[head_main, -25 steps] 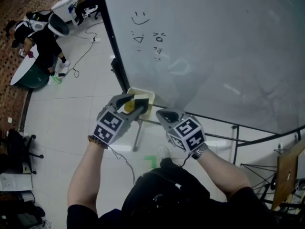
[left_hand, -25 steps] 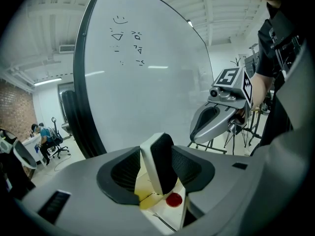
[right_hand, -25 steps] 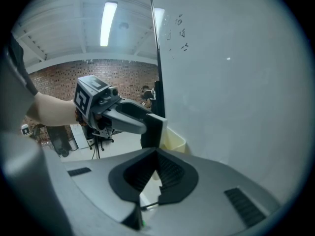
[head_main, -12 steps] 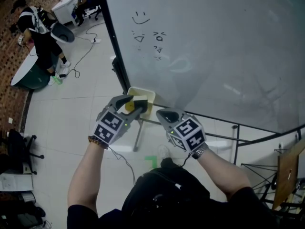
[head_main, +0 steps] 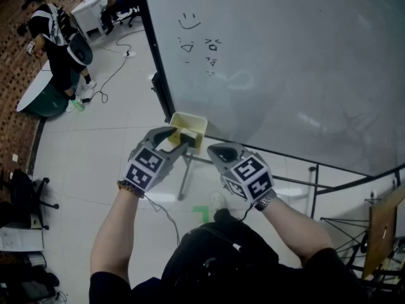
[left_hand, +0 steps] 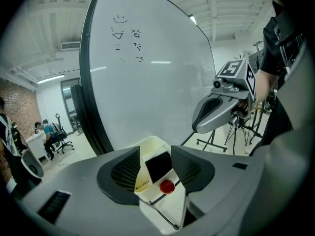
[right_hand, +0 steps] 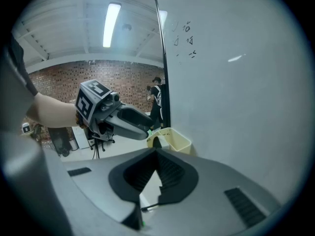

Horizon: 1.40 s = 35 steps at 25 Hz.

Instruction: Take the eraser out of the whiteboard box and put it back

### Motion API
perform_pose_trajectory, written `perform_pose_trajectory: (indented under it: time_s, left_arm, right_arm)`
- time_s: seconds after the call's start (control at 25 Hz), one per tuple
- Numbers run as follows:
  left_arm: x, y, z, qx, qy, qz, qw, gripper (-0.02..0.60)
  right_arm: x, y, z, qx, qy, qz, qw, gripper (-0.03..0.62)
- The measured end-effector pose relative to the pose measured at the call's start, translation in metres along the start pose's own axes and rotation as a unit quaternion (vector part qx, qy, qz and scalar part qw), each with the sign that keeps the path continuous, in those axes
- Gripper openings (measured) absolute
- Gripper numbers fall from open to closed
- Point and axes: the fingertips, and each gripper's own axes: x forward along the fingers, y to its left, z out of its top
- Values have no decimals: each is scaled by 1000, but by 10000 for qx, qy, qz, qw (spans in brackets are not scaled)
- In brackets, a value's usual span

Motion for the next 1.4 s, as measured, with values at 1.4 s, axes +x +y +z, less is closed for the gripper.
perform_pose_trajectory:
  time_s: [1.4]
  left_arm:
    - [-89, -67, 10, -1716, -874, 1101, 9751, 37]
  right_arm:
    - [-50, 63, 17, -465, -227, -134, 9986, 25]
